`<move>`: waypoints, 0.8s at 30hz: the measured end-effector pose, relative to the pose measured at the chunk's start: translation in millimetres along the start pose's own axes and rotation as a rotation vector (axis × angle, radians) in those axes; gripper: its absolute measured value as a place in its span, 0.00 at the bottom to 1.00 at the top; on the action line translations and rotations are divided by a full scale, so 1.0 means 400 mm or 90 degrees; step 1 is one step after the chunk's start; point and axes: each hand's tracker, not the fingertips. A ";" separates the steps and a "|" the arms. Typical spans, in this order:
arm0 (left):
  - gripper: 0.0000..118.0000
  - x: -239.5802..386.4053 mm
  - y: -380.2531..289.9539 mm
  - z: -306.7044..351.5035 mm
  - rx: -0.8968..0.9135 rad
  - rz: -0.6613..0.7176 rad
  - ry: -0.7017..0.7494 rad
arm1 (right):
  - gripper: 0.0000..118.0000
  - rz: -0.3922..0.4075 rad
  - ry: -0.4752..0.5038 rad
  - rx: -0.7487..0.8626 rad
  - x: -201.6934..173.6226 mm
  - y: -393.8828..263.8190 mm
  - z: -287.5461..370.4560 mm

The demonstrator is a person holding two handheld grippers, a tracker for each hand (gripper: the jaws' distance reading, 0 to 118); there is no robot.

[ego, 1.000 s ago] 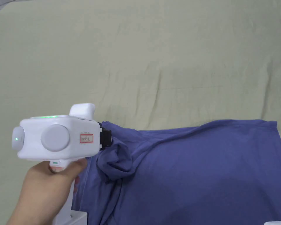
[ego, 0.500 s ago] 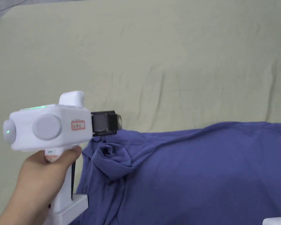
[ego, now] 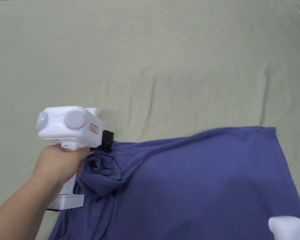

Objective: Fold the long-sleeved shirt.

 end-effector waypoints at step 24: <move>0.16 -0.008 0.001 0.129 0.060 0.054 -0.035 | 0.63 -0.137 -0.236 -0.116 0.318 0.710 -0.278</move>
